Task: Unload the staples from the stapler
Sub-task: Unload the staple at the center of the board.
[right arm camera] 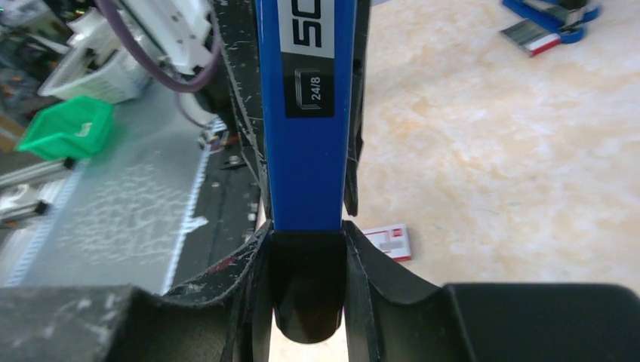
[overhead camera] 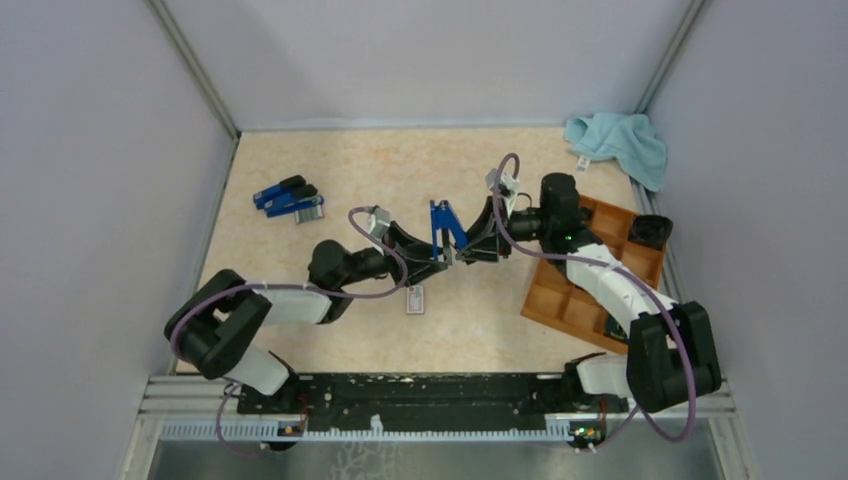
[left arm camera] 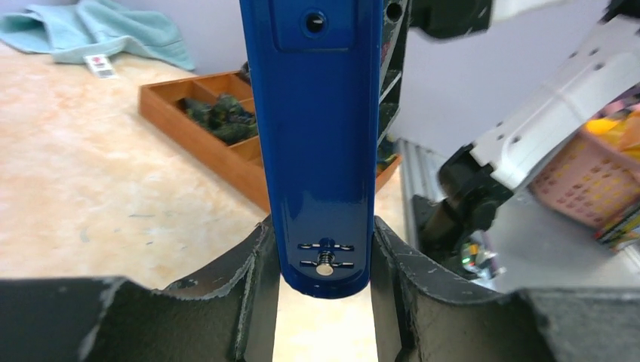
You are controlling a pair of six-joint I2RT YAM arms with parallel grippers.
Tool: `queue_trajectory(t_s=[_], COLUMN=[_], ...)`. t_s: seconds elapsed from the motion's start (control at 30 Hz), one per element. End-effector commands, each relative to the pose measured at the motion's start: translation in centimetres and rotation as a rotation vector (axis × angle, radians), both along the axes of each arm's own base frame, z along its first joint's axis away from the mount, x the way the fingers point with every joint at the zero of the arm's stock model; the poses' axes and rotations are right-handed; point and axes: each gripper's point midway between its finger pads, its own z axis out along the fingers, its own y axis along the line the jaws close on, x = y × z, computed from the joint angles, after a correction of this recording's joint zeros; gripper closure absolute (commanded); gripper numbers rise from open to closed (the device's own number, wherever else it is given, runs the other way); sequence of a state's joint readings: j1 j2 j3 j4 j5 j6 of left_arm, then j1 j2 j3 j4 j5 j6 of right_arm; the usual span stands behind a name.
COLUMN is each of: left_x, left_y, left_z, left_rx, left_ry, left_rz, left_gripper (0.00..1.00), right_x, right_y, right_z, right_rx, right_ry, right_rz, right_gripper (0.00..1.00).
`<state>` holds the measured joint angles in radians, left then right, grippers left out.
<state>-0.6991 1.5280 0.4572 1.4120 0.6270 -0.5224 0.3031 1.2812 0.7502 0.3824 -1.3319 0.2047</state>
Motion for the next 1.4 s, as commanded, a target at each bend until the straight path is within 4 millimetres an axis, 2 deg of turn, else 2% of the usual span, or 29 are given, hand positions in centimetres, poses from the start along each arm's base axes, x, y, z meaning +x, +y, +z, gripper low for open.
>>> queue_trajectory(t_s=[0.0, 0.3, 0.47, 0.8, 0.93, 1.07, 1.27, 1.37], left_x=[2.5, 6.3, 7.0, 7.6, 8.1, 8.3, 8.4, 7.4], left_y=[1.4, 4.0, 4.6, 5.1, 5.5, 5.9, 5.5, 4.2], left_z=[-0.6, -5.7, -7.4, -10.0, -9.9, -9.6, -9.4, -7.7], left_rx=[0.136, 0.446, 0.516, 0.632, 0.669, 0.709, 0.687, 0.582], left_ry=[-0.141, -0.235, -0.253, -0.208, -0.206, -0.202, -0.175, -0.112], left_rz=[0.063, 0.168, 0.166, 0.143, 0.157, 0.164, 0.154, 0.111], left_gripper=[1.0, 1.0, 1.0, 1.0, 1.0, 1.0, 1.0, 1.0], right_x=[0.7, 4.0, 6.2, 8.3, 9.2, 9.7, 9.3, 8.6], right_y=[-1.2, -3.8, -5.8, -7.3, -8.1, -8.6, -7.7, -6.6], right_z=[-0.8, -5.8, -6.7, -8.9, -8.6, -7.2, -6.3, -4.5], right_rx=[-0.104, -0.325, -0.375, -0.494, -0.524, -0.497, -0.424, -0.332], right_ry=[-0.188, -0.339, -0.375, -0.449, -0.479, -0.477, -0.409, -0.354], right_rz=[-0.013, -0.038, -0.082, -0.139, -0.174, -0.193, -0.198, -0.196], right_gripper=[1.0, 1.0, 1.0, 1.0, 1.0, 1.0, 1.0, 1.0])
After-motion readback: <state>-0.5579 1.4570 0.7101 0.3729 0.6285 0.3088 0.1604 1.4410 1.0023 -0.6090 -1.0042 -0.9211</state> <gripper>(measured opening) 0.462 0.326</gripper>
